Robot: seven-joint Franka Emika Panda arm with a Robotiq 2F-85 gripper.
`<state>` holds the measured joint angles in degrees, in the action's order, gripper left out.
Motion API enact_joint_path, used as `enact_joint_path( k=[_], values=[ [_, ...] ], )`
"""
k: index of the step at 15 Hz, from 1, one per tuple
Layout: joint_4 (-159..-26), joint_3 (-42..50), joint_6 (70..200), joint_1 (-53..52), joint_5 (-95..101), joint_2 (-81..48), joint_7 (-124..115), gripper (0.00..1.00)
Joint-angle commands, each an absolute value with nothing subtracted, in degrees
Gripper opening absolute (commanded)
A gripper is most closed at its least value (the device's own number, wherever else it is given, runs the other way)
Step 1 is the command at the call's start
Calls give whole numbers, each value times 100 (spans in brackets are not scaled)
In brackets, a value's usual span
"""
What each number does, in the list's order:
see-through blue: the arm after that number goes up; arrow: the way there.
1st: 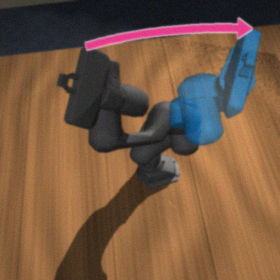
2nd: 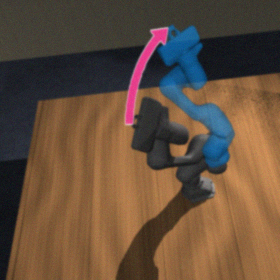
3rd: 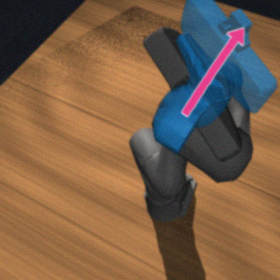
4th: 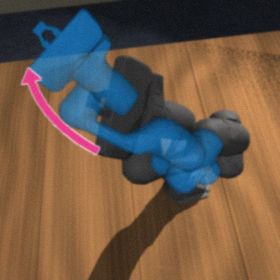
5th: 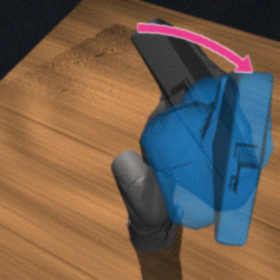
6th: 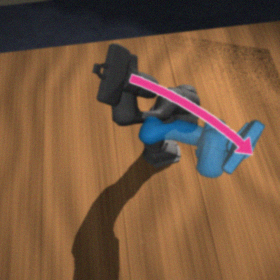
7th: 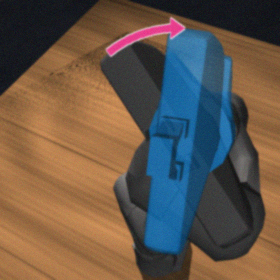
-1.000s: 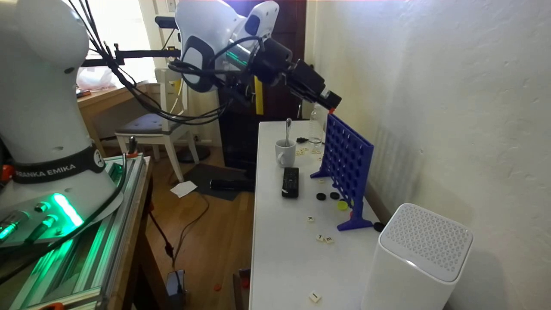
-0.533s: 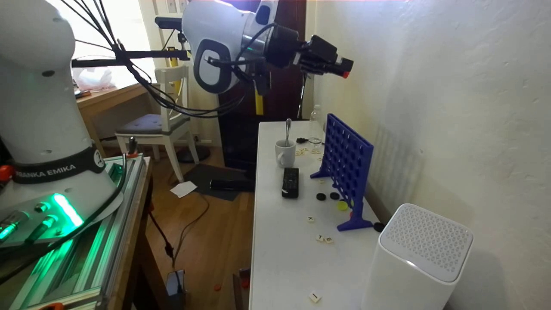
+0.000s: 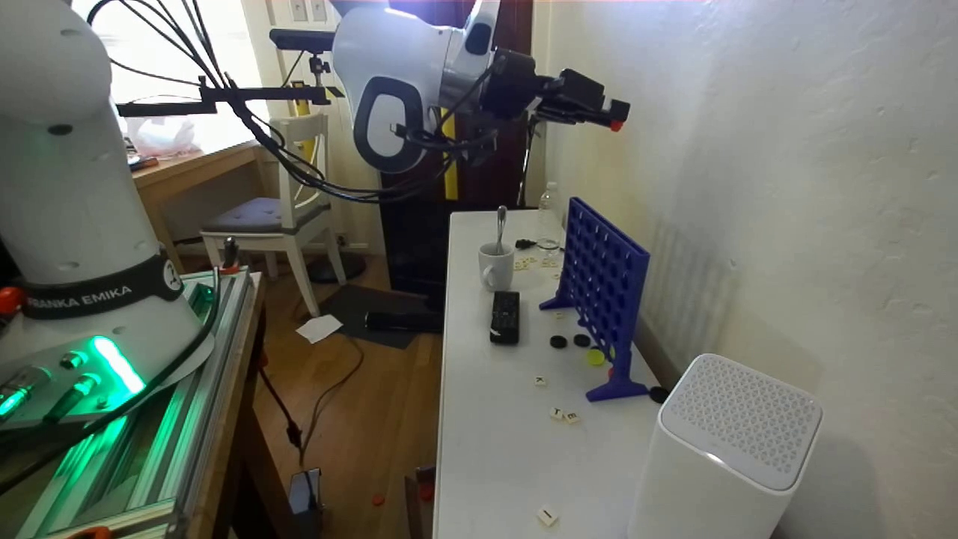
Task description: Put one orange chip inside the blue gameboard.
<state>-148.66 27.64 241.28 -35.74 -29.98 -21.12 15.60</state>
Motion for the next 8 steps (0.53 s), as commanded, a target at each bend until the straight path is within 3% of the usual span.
enact_joint_path(
  k=[1, 3, 4, 8],
  values=[
    [-14824, 1919, 24265, -2774, -3060, -1979, 1884, 36],
    [-14824, 1914, 24265, -2773, -3060, -1979, 1884, 36],
    [-14824, 1914, 24265, -2774, -3060, -1979, 1884, 11],
    [-14726, 1037, 24359, -1921, -2733, -2239, 1472, 11]
  ],
)
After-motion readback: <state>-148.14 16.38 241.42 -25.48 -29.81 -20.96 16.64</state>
